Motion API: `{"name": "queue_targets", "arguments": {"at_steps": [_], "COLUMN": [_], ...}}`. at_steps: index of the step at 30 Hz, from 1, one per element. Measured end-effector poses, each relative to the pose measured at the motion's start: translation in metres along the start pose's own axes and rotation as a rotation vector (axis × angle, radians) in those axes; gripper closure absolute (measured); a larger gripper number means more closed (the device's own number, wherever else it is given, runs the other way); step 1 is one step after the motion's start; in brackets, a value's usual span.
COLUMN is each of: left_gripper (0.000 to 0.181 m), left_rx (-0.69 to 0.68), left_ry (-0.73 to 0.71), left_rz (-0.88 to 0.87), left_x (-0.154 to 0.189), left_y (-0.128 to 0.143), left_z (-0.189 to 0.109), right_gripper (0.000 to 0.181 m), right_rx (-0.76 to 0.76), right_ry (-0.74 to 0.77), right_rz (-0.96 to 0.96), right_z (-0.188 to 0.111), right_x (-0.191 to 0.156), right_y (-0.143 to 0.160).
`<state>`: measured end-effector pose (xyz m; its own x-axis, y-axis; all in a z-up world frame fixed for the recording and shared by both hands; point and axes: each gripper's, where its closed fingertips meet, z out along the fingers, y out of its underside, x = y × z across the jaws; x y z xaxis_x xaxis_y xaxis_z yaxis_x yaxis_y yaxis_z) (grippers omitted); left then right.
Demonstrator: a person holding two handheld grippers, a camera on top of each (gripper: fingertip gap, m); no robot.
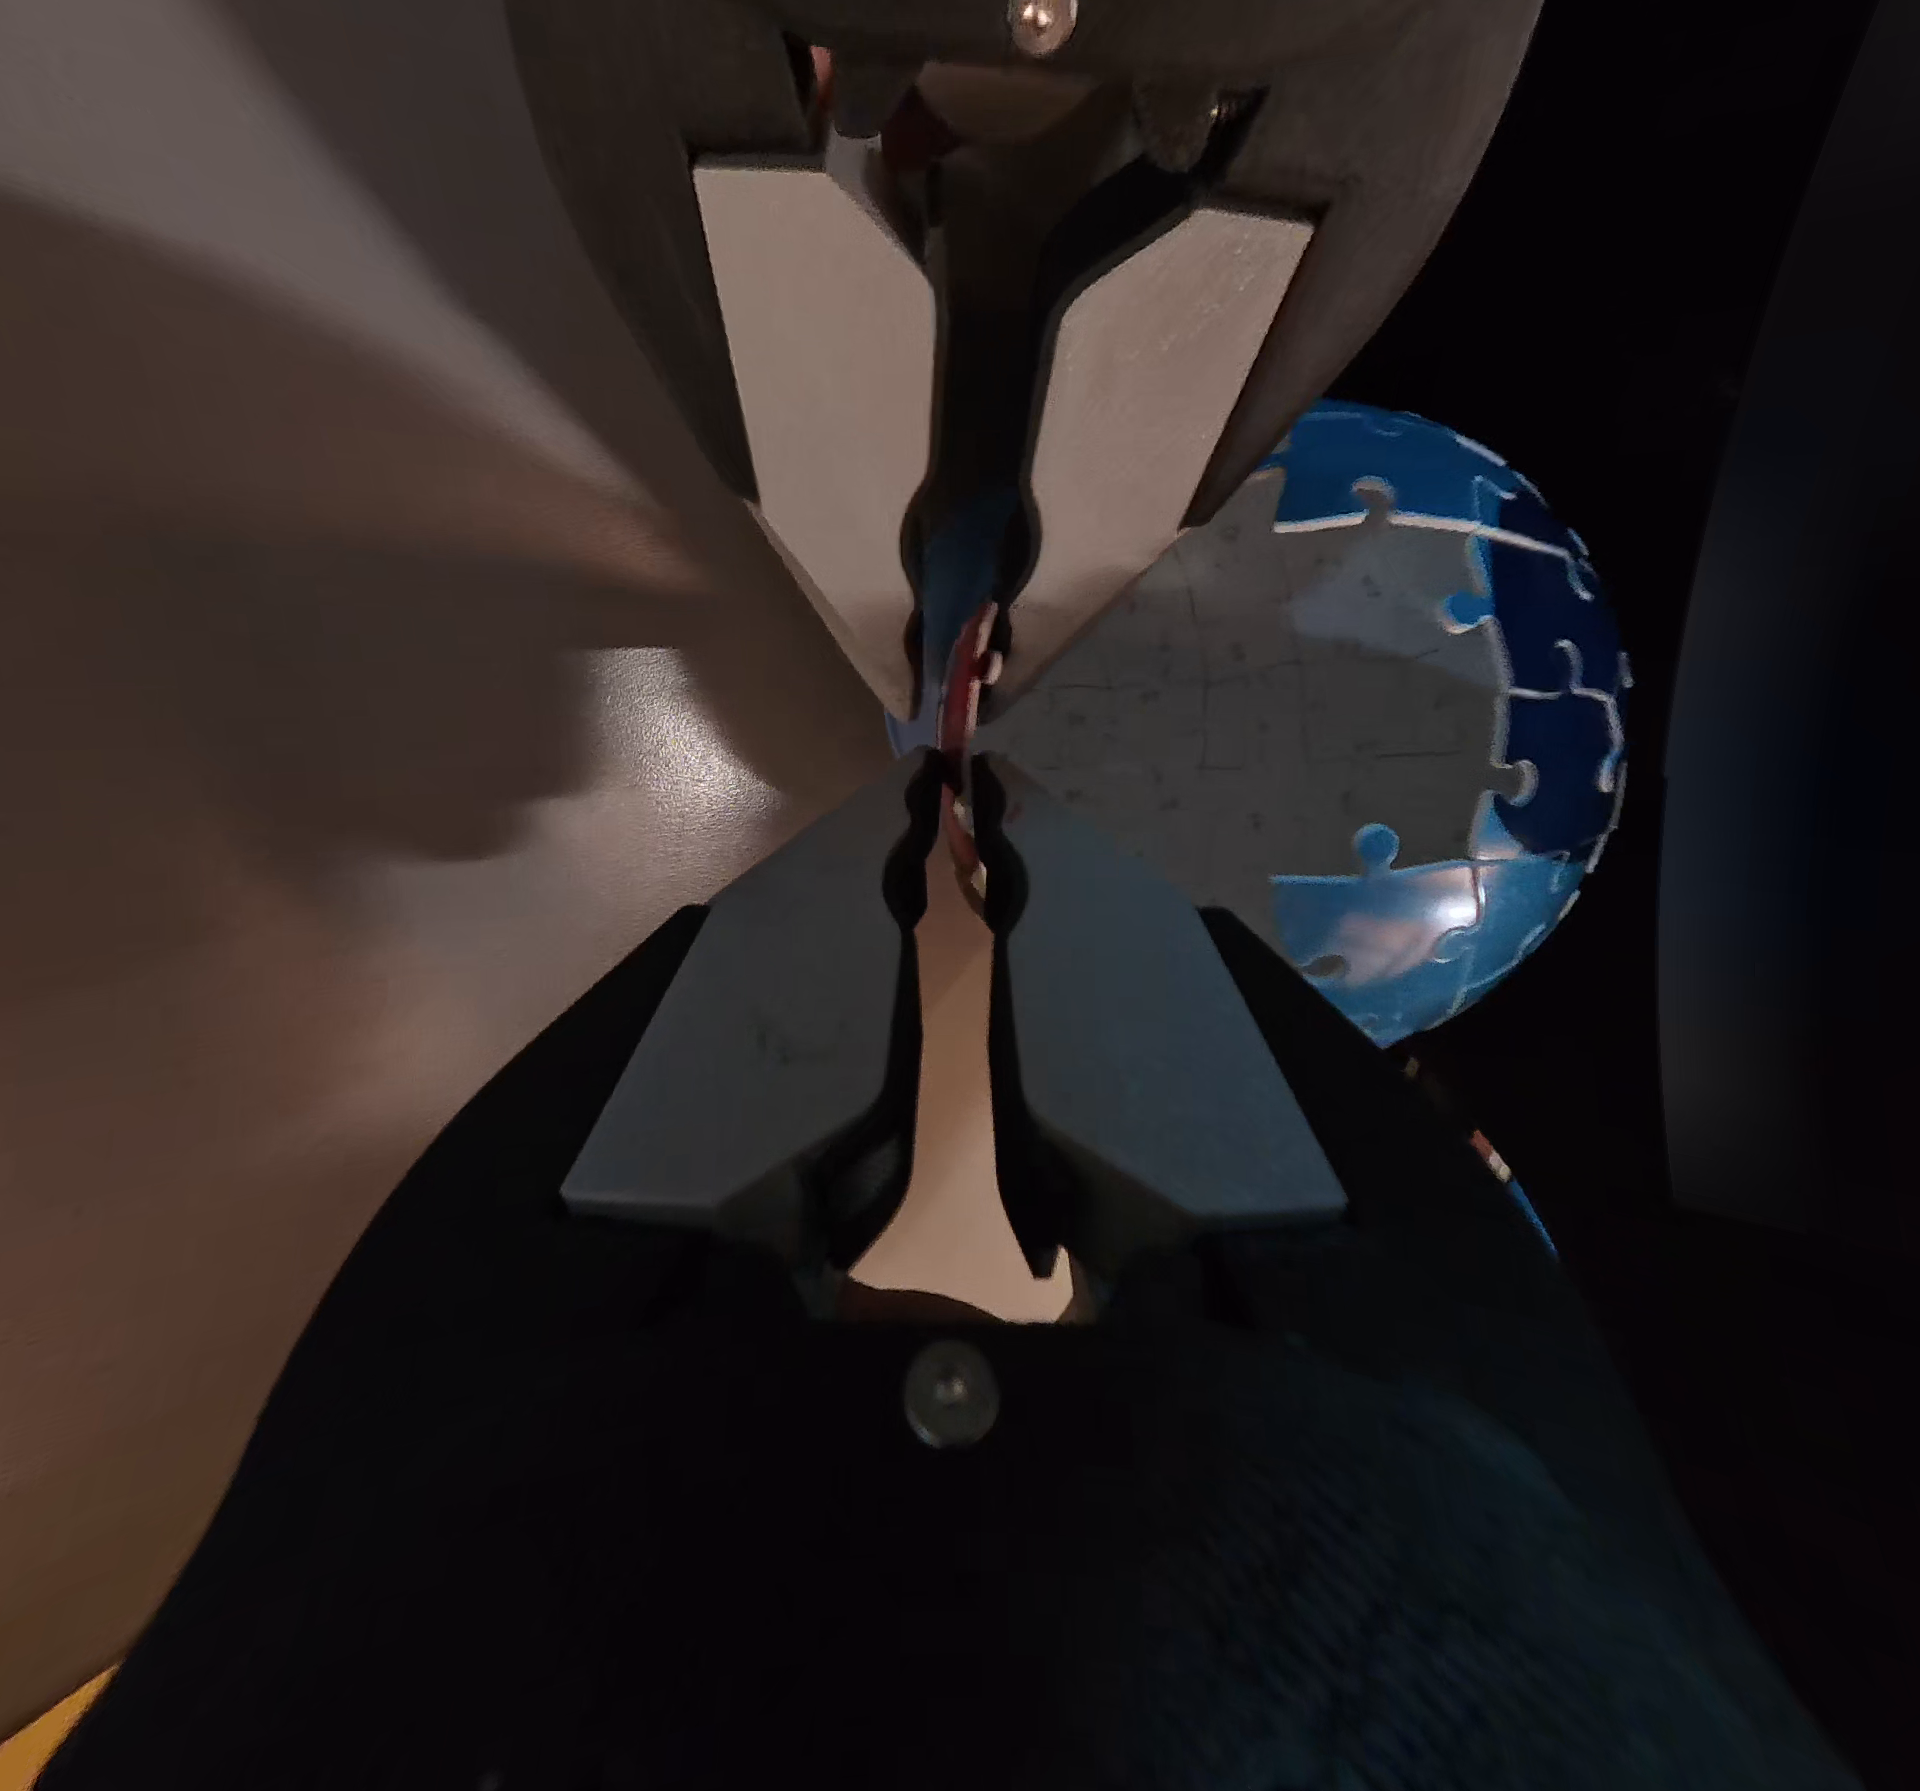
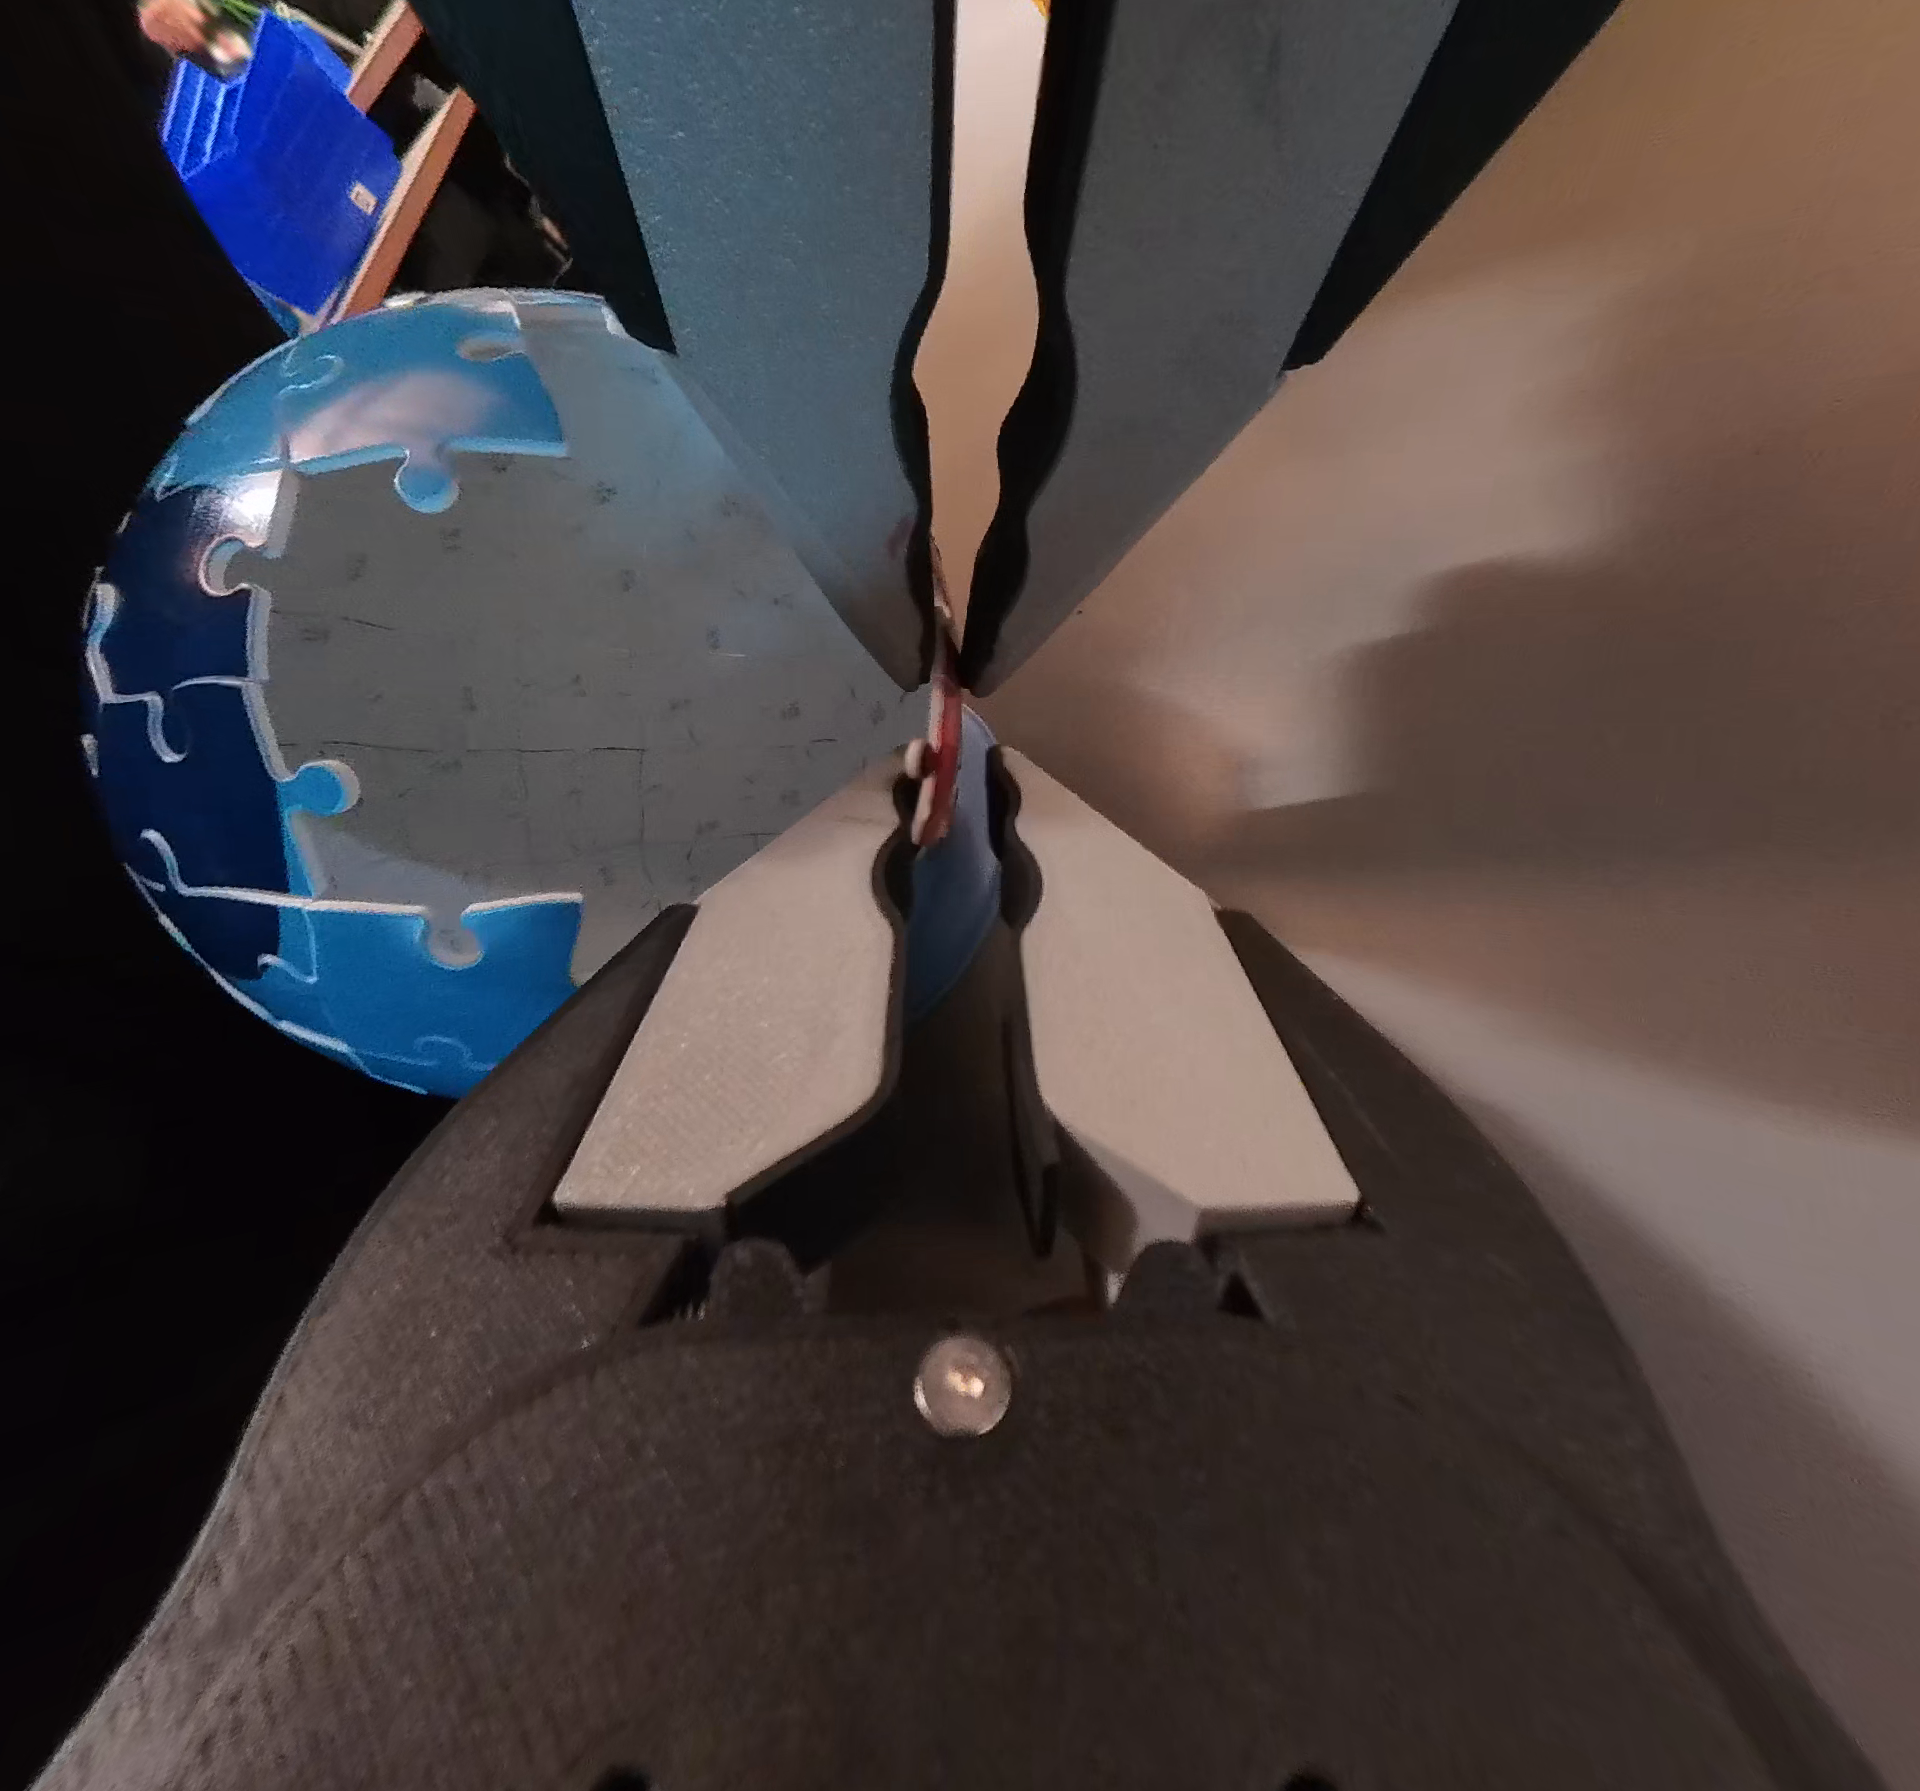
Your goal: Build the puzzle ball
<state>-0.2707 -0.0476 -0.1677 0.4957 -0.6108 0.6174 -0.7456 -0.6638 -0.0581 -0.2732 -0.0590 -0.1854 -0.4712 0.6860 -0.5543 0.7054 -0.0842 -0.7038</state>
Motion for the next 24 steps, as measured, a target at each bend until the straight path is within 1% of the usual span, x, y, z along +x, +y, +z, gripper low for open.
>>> {"name": "queue_targets", "arguments": {"at_steps": [1,2,11,24], "left_gripper": [0.178,0.178,0.178,0.178], "left_rx": [-0.001,0.000,-0.002,-0.005], "left_ry": [-0.005,-0.006,-0.004,-0.014], "left_rz": [0.002,0.002,-0.005,-0.026], "left_x": [-0.0005,-0.0005,0.0007,-0.0031], "left_y": [0.0003,0.0004,0.0010,0.0031], "left_z": [-0.0003,-0.0003,0.0008,0.0011], "right_gripper": [0.178,0.179,0.180,0.180], "right_rx": [-0.001,-0.001,-0.003,0.009], "right_ry": [-0.001,0.003,0.042,0.056], "right_rz": [-0.004,-0.009,-0.049,0.004], "right_z": [0.0001,0.0003,0.0012,0.0041], "right_x": [-0.0003,-0.0002,-0.0003,0.0033], "right_y": [-0.0002,-0.0002,0.0007,-0.0004]}}
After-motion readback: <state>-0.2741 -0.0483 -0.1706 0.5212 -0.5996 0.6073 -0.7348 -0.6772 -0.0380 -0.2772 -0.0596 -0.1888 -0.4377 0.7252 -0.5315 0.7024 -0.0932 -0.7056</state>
